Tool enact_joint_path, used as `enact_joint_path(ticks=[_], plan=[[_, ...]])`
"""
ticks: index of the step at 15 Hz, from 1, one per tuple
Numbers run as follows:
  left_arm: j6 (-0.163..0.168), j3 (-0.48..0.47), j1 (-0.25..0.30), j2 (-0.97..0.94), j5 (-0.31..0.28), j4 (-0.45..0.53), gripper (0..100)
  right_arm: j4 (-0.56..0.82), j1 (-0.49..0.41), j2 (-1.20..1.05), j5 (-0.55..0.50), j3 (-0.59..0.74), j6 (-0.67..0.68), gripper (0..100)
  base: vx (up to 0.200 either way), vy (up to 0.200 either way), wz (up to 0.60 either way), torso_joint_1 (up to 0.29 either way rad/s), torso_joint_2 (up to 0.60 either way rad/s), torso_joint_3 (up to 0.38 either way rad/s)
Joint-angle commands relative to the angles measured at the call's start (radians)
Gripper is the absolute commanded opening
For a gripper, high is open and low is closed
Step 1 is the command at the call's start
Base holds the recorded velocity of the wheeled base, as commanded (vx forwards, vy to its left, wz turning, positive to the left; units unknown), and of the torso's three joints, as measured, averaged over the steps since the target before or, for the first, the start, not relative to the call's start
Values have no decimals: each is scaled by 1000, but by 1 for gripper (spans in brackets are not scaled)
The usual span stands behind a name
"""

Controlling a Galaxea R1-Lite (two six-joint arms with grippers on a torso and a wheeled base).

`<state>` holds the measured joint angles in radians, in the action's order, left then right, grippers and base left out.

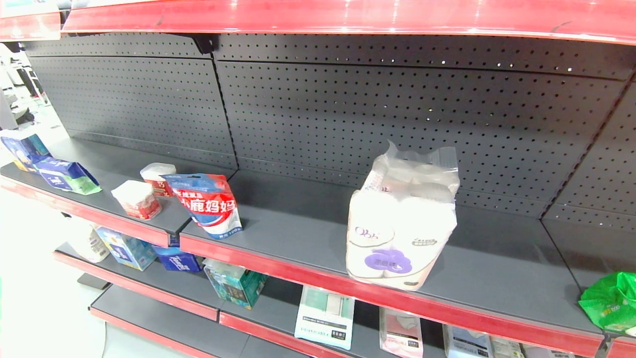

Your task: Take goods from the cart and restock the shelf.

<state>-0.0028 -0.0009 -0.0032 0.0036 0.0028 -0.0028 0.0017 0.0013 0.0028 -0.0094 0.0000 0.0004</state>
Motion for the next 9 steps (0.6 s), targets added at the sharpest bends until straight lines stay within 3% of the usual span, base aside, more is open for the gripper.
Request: enact_joint_path(ticks=[1, 2, 9], plan=[[0, -1, 0, 1, 0, 0, 100, 0, 0, -3, 0, 0, 0, 100, 0, 0, 0, 0, 0, 0], [0, -1, 0, 1, 0, 0, 100, 0, 0, -3, 0, 0, 0, 100, 0, 0, 0, 0, 0, 0], [3, 1, 0, -1, -1, 0, 100, 0, 0, -3, 3, 0, 0, 100, 0, 0, -600, 4, 3, 0]])
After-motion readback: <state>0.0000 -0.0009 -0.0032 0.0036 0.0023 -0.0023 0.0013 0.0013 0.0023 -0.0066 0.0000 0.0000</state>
